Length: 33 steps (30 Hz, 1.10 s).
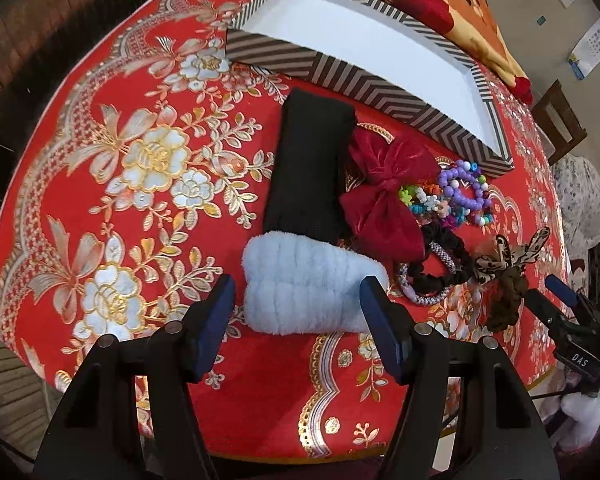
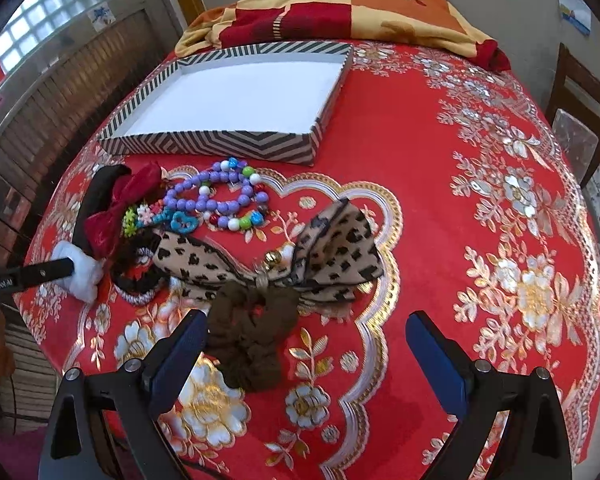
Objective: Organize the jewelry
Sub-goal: 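Grasp the leopard-bow brown scrunchie with the right gripper while the left holds the white scrunchie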
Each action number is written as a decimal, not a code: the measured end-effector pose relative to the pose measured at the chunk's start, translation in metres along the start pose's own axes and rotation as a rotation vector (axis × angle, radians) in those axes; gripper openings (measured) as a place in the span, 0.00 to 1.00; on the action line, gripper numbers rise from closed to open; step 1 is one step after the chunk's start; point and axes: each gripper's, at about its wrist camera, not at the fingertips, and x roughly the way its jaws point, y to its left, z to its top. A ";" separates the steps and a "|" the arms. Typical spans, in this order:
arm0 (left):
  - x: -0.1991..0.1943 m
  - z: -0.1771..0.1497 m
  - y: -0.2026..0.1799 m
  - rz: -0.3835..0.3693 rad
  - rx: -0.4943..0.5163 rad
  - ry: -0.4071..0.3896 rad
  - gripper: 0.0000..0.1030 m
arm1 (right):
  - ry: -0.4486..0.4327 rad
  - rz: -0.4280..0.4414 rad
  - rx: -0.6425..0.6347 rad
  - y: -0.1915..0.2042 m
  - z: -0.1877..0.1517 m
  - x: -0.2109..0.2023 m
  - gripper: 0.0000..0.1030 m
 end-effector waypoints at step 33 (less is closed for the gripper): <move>-0.067 0.018 -0.004 -0.110 -0.006 -0.145 0.21 | -0.100 0.089 -0.088 0.017 0.018 -0.030 0.09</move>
